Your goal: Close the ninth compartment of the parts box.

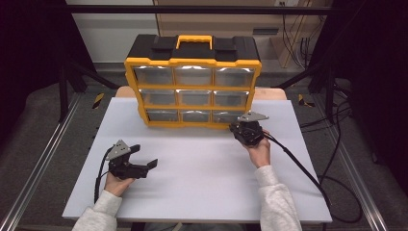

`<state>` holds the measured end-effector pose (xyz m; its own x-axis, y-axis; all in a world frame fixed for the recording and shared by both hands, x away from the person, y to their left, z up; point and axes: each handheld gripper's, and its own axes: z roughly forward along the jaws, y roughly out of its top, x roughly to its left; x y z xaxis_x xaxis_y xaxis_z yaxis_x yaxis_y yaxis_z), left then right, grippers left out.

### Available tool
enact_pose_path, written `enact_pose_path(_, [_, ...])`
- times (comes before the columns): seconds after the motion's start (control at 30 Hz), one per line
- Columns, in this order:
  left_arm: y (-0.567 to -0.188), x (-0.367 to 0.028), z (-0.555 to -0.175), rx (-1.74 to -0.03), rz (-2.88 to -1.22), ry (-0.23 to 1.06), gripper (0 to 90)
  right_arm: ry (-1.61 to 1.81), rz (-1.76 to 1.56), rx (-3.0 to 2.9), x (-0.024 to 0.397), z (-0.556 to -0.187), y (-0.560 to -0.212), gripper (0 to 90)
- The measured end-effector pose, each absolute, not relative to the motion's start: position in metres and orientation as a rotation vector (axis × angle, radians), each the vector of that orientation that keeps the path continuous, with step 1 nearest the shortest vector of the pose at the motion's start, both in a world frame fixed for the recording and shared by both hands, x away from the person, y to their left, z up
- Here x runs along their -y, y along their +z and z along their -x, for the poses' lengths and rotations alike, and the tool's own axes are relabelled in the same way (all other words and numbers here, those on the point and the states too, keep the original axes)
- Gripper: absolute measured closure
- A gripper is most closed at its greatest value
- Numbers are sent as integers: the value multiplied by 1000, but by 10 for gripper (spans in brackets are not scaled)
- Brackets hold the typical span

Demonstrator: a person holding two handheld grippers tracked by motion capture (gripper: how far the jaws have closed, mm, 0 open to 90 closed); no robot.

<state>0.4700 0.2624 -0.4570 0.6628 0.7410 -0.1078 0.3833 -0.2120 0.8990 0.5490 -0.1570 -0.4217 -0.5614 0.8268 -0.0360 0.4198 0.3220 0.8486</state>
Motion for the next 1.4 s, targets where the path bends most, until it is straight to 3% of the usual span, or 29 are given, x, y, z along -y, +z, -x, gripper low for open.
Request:
enact_pose_path(0.17, [-457, -262, -470, -895, -1827, 426, 19, 1213, -1085, -2123, 162, -531, -416, 639])
enact_pose_path(0.37, [-457, -262, -469, -892, -1829, 427, 19, 1258, -1055, -2106, 168, -510, -411, 297])
enact_pose_path(0.63, [-456, -263, -467, -892, -1823, 431, 18, 1308, -1043, -2064, 181, -487, -413, 83])
enact_pose_path(1.03, [-456, -262, -466, -890, -1831, 430, 19, 1398, -1091, -2067, 213, -467, -434, 3])
enact_pose_path(1.4, [-456, -262, -465, -887, -1832, 432, 18, 1415, -1124, -2070, 239, -458, -454, 3])
